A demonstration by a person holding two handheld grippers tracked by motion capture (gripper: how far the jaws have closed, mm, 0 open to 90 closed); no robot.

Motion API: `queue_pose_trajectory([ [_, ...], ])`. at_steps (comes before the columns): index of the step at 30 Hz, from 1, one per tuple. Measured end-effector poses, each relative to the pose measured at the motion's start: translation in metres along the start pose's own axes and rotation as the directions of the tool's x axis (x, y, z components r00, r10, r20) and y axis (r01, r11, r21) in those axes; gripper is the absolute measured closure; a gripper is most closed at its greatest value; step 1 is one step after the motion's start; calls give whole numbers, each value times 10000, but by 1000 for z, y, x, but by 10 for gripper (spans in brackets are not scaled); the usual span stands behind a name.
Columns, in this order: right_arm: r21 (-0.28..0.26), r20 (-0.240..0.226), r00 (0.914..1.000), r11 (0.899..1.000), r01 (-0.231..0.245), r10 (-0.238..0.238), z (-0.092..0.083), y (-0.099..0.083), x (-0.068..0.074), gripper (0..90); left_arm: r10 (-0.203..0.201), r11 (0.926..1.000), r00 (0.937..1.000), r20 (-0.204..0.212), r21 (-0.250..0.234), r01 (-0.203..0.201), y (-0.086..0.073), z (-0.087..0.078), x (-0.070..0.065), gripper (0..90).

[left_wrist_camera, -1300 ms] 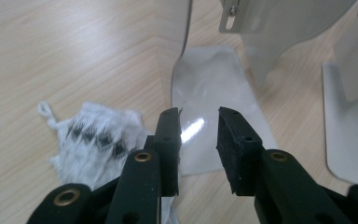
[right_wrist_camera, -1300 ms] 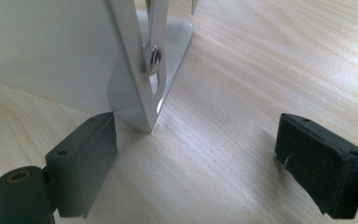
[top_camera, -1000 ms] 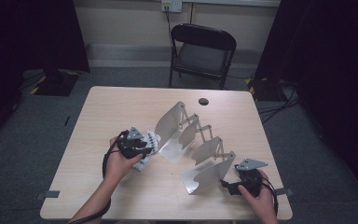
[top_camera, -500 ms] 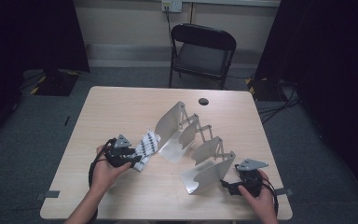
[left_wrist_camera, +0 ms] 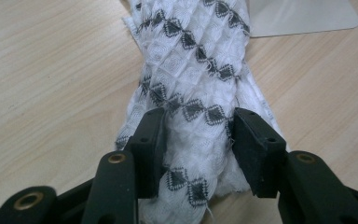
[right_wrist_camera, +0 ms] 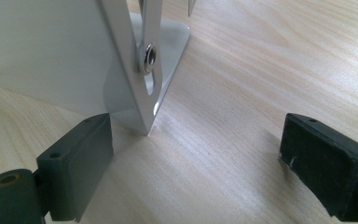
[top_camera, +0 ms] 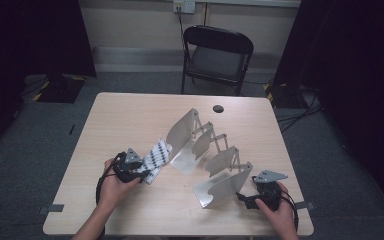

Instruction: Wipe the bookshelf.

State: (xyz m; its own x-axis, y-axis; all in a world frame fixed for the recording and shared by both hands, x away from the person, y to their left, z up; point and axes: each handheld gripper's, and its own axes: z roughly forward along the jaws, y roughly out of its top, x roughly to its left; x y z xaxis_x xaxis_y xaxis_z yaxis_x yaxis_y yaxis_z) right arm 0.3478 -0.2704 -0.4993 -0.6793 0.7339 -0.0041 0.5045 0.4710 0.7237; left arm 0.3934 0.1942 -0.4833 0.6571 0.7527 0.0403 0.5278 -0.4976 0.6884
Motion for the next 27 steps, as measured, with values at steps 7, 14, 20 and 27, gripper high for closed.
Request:
queue_pose_trajectory([
  [7, -11, 11, 10000, 10000, -2, 2, 0, 0, 0, 89, 129, 9999, 9993, -352, 90, -126, 3, 3, 2, 639],
  [14, -16, 0, 10000, 10000, 16, -16, 0, 0, 0, 88, -665, 9977, 9970, -384, 134, 671, 7, 3, 7, 754],
  [20, -5, 1, 10000, 10000, 9, -9, 0, 0, 0, 87, -1307, 9913, 9912, -230, -210, 1302, 13, 3, 12, 768],
  [27, 4, -15, 10000, 10000, 10, -10, 0, 0, 0, 86, -1171, 9916, 9930, 131, -535, 1177, 34, 3, 3, 771],
])
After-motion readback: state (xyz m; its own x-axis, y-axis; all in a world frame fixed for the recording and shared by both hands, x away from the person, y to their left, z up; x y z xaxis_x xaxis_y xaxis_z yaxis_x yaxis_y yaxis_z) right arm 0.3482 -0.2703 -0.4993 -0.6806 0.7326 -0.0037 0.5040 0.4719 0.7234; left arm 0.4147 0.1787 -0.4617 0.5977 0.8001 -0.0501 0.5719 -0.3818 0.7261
